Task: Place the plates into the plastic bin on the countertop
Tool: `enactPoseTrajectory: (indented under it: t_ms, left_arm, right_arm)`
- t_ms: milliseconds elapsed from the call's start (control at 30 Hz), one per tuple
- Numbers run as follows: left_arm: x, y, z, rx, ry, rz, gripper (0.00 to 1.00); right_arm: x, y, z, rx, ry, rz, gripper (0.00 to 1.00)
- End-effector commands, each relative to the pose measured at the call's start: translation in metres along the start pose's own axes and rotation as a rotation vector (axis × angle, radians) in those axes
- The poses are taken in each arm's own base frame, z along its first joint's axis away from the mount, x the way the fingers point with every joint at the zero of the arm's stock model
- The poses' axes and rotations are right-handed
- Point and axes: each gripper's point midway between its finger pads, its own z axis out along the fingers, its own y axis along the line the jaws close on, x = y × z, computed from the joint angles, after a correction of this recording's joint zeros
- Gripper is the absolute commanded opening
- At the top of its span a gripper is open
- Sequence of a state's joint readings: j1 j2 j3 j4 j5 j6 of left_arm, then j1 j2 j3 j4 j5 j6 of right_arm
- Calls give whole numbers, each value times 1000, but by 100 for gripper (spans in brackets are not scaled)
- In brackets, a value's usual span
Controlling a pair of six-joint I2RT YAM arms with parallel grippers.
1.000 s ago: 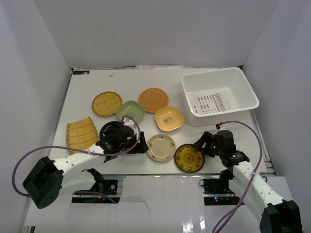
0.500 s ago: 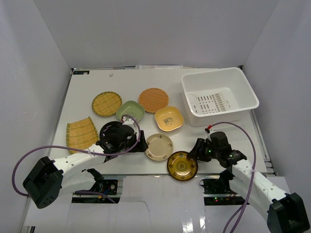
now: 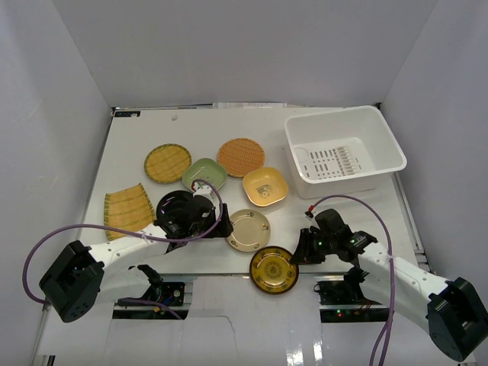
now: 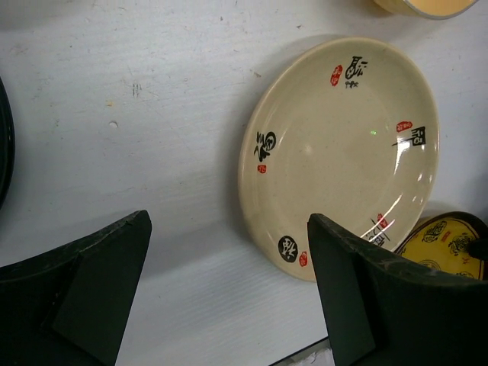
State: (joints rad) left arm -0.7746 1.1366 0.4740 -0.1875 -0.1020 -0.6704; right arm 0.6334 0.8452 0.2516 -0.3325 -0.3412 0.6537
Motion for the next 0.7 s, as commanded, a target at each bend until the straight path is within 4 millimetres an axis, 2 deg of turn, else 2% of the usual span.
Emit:
enactPoseTrajectory:
  t_ms: [0,67,100,267,333,433,500,533,567,667]
  left_arm:
    - [-14,-12,-2,39,-46,0,94]
    - [-14,-13,0,39,-40,1,94]
    - [-15,-14,2,41,-46,2,94]
    - [-18,-17,11,33,-41,7,94]
    - [-20,-15,13,25,-49,15,94]
    - [-21,-15,15,19,-58,14,93]
    - [-24,-19,16,38,-64,10,90]
    - [-25,-21,17,42,-64,8,90]
    - [-26,-21,18,43,-65,9,88]
    - [-22,-21,23,39,-48,14,84]
  right_arm:
    - [34,-37,-5,172,111,52,22]
    - [34,-34,-6,163,105,55,15]
    - [36,-34,-7,164,113,55,8]
    - [25,-16,-21,150,97,18,8]
    - [16,3,-33,104,73,-23,8]
    - [14,27,-49,30,72,-57,8]
    - [5,45,-67,4,49,-82,8]
    - [-1,55,-75,-29,15,-97,8]
    - [-19,77,-88,-81,-52,-122,8]
    - [-58,107,-108,-106,-194,-158,8]
